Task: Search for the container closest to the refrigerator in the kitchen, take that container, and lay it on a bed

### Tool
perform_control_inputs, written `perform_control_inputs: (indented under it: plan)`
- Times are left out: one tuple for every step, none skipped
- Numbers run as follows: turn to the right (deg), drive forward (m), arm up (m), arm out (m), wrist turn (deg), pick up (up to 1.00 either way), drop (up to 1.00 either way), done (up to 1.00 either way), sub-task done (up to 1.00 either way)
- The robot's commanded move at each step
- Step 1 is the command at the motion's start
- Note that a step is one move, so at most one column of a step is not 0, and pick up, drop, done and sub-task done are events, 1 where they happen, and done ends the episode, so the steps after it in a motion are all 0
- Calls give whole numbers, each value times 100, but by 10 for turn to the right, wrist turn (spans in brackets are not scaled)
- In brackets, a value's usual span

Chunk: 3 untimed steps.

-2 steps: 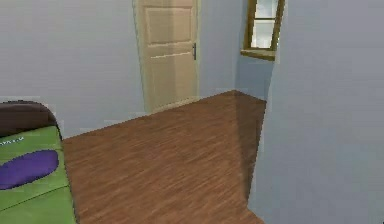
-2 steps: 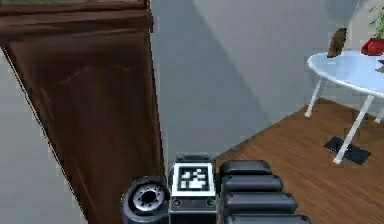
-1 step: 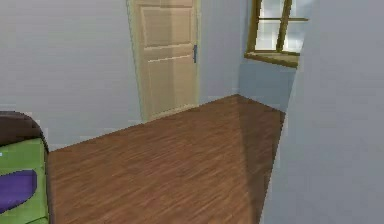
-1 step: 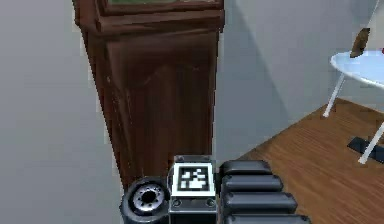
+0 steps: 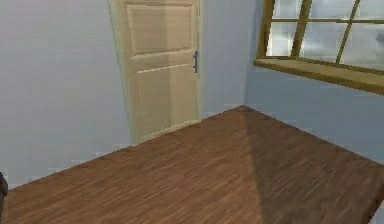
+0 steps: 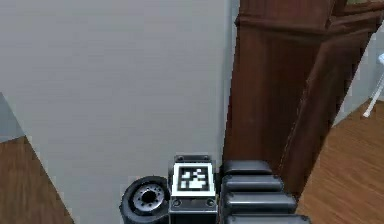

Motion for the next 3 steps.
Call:
perform_control_inputs:
  plan:
    - [60,0,0,0,0,0,0,0,0]
    - [0,60,0,0,0,0,0,0,0]
    - [300,0,0,0,0,0,0,0,0]
